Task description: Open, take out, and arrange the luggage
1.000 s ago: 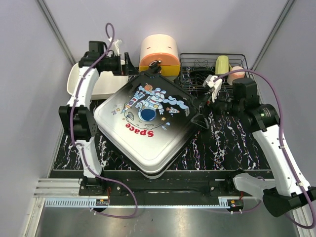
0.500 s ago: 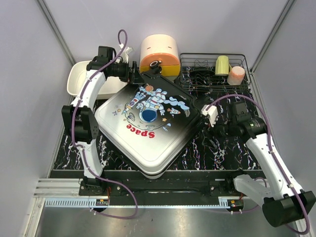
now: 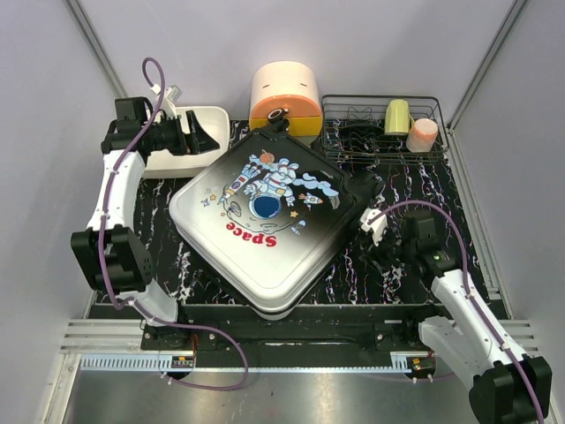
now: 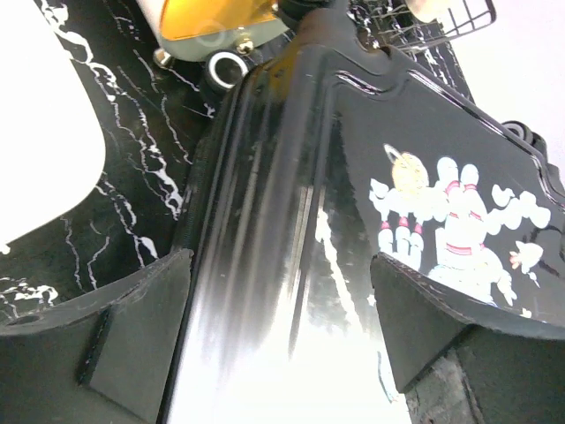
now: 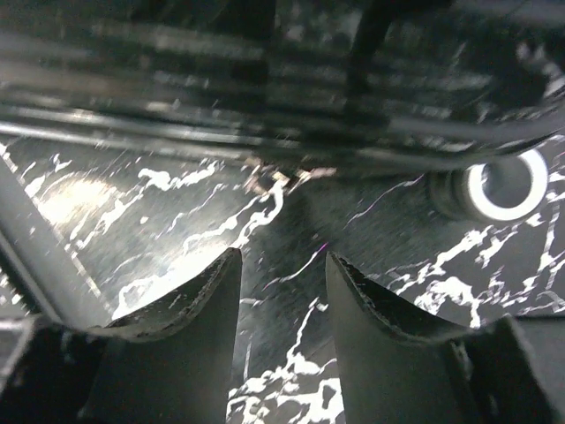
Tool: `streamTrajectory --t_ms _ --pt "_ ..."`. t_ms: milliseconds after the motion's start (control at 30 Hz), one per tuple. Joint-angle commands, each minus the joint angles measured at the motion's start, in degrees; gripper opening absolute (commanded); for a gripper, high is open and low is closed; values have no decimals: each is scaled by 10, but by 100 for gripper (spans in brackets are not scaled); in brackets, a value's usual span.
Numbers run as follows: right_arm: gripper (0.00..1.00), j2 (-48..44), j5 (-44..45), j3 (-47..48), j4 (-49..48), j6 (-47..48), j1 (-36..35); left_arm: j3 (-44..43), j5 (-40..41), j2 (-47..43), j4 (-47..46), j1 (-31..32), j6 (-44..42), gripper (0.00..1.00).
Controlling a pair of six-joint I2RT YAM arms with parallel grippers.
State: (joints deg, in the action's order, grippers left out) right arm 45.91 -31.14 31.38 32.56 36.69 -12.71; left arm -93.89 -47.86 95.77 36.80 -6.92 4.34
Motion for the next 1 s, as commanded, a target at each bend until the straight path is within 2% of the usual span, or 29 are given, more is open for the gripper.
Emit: streamTrajectory --t_ms 0,233,400,567,733,867,900,967 --pt "51 -3 -16 -18 -199 -57 3 39 -22 -48 -55 9 17 87" --pt "51 36 -74 -19 -226 -65 4 47 -23 -44 -58 8 18 87" --pt "50 39 -123 -36 -217 -29 2 44 -24 -40 -58 5 18 87" --pt "47 68 -75 -49 -232 -19 4 49 -23 -41 -58 2 17 87" --pt "43 79 -58 -63 -310 -75 3 56 -22 -41 -57 0 16 87" --pt "29 71 -45 -71 -341 -96 4 63 -21 -43 -58 -3 17 87" --pt "11 67 -41 -74 -341 -94 4 67 -19 -44 -58 -3 18 87" --pt "3 45 -31 -85 -338 -90 4 71 -17 -43 -58 -4 18 86"
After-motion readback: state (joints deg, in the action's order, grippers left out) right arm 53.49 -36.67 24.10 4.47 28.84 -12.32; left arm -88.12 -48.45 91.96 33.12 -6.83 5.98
